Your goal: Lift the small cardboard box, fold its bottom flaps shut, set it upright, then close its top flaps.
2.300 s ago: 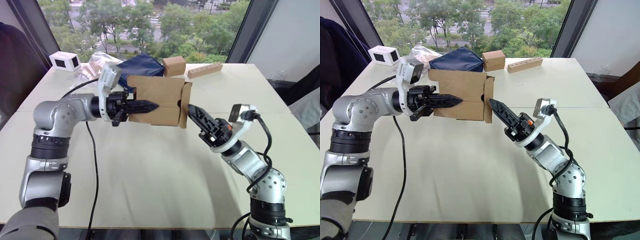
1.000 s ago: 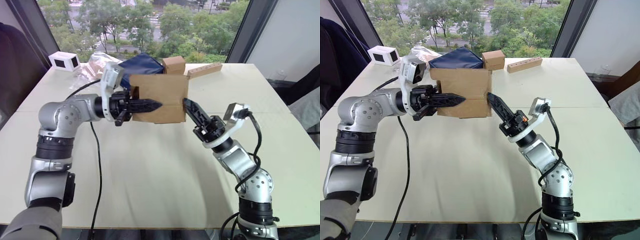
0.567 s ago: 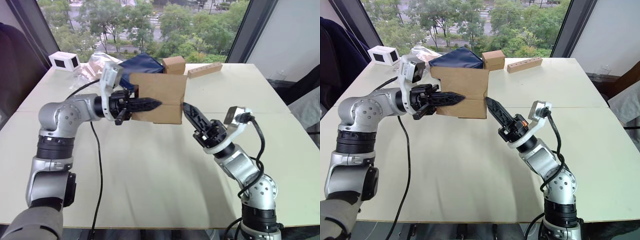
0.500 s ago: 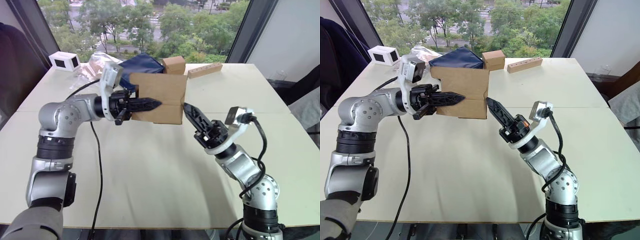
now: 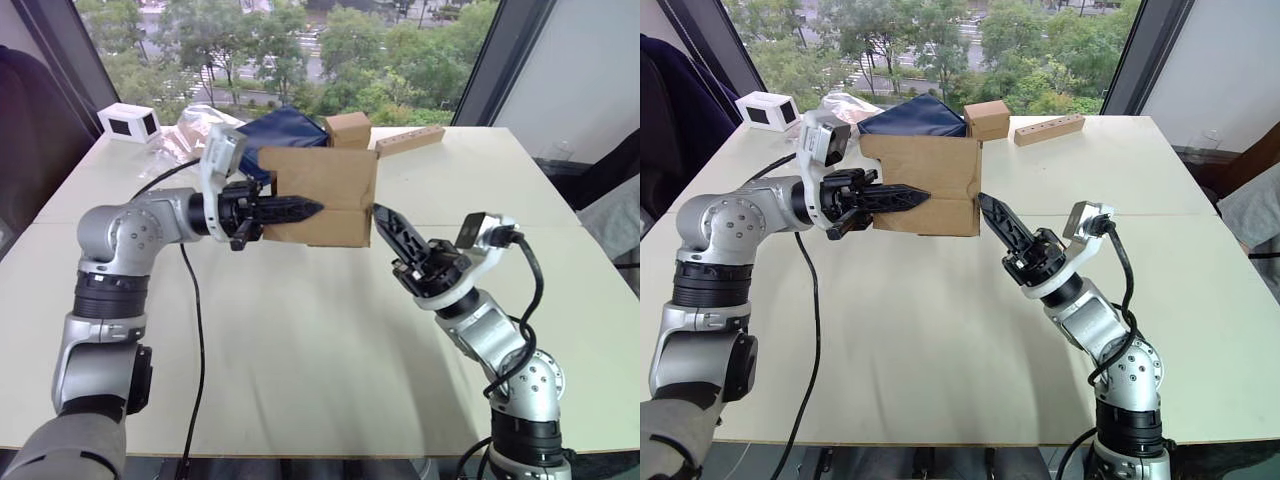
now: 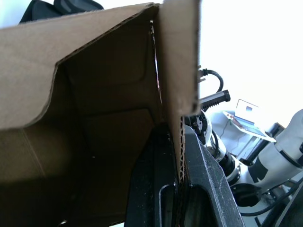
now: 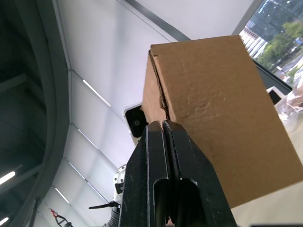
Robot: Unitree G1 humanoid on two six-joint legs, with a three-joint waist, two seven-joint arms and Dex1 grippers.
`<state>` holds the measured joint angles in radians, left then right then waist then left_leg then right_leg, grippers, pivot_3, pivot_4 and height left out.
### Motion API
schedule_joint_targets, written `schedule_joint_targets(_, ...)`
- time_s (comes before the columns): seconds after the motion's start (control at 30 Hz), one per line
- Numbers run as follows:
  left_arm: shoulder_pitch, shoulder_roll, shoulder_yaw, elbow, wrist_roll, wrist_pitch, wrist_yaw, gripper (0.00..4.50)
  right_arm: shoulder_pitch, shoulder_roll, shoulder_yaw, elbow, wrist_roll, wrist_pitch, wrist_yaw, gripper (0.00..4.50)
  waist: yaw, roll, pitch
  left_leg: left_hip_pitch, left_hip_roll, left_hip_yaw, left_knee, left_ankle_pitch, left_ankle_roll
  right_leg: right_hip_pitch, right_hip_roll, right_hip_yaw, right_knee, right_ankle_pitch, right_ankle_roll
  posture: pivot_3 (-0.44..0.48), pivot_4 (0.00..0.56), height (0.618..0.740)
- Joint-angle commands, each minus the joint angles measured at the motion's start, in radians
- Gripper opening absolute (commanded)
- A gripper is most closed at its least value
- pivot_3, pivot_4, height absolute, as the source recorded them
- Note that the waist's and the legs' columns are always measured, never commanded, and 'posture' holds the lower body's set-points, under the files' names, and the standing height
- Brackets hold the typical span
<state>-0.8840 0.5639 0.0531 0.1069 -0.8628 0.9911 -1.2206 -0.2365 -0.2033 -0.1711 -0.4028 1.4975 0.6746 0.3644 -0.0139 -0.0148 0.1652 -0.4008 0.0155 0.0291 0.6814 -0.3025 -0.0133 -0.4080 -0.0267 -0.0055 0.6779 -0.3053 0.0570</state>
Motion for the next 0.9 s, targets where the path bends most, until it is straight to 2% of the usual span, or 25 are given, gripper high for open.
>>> schedule_joint_targets(0.03, -0.015, 0.006, 0.022, -0.019, -0.012, -0.013, -0.008, 0.00, -0.023, -0.010, -0.012, -0.023, 0.000, -0.018, 0.003, 0.02, 0.000, 0.000, 0.000, 0.000, 0.000, 0.000, 0.000, 0.000, 0.000, 0.000, 0.000, 0.000, 0.000, 0.000, 0.000, 0.000, 0.150, 0.740)
schedule_joint_targets(0.47, -0.016, 0.007, 0.022, -0.015, -0.009, -0.015, -0.010, 0.00, -0.034, -0.045, -0.090, 0.002, 0.061, -0.045, 0.005, 0.02, 0.000, 0.000, 0.000, 0.000, 0.000, 0.000, 0.000, 0.000, 0.000, 0.000, 0.000, 0.000, 0.000, 0.000, 0.000, 0.000, 0.150, 0.740)
schedule_joint_targets(0.57, -0.016, 0.003, 0.019, -0.017, -0.010, -0.015, -0.011, 0.00, -0.041, -0.073, -0.027, 0.020, -0.072, -0.031, 0.018, 0.02, 0.000, 0.000, 0.000, 0.000, 0.000, 0.000, 0.000, 0.000, 0.000, 0.000, 0.000, 0.000, 0.000, 0.000, 0.000, 0.000, 0.150, 0.740)
schedule_joint_targets(0.9, 0.008, -0.006, -0.015, -0.046, 0.013, -0.027, -0.016, 0.00, -0.064, -0.031, 0.079, -0.015, -0.132, -0.008, 0.050, 0.02, 0.001, 0.000, 0.000, 0.000, 0.000, 0.000, 0.000, 0.000, 0.000, 0.000, 0.000, 0.000, 0.000, 0.000, 0.000, 0.000, 0.150, 0.740)
